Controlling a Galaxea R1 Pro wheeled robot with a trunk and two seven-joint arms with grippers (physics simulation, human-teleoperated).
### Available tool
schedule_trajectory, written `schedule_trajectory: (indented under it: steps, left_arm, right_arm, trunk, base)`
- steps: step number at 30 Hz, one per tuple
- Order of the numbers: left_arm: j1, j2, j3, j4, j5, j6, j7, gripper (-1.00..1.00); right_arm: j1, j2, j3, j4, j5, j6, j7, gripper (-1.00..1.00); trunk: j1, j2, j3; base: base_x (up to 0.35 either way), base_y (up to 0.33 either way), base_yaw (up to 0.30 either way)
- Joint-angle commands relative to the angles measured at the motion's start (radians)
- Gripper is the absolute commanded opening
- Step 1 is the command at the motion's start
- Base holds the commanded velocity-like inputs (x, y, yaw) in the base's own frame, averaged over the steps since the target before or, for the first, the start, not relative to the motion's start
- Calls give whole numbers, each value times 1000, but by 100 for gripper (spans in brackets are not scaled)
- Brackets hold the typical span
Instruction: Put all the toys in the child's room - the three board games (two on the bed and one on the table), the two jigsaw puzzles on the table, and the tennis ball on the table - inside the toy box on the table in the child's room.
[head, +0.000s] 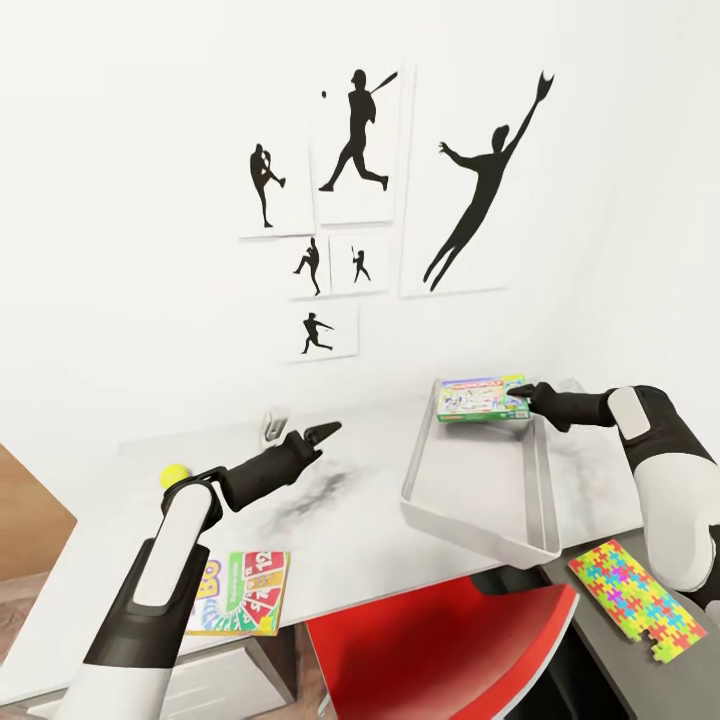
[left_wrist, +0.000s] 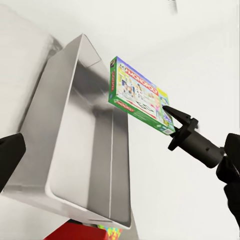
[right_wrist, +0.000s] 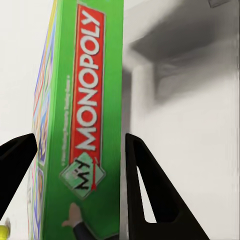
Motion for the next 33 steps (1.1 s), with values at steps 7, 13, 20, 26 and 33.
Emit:
schedule_trajectory:
  steps: [7,13,20,26,33]
  left_arm:
    - [-1,6,2,-1,77,3,8,100]
    - [-1,10,2,-1,115,3,10,100]
    - [-2,11,0,-1,127,4,8,100]
    - [-3,11,-1,0,131,4,7,100]
    - [-3,11,-2,0,133,4,6,100]
  right_arm:
    - [-2,1,-7,-1,4,3,-9,-100]
    - [-3,2,-7,-2,3,-14,-17,-100]
    - [-3,1,-8,-2,2,-38,-20,-100]
    - [-3,0,-8,-2,2,-45,-20,-100]
    - [-3,0,-8,-2,1,-49,-21,-100]
  trunk:
    - [1,-2,-10]
    - [1,-2,-18]
    - [1,-2,-29]
    - [1,-2,-38]
    - [1,-2,-49]
  base:
    - [0,0,0]
    - [0,0,0]
    - [0,0,0]
    - [0,0,0]
    - [0,0,0]
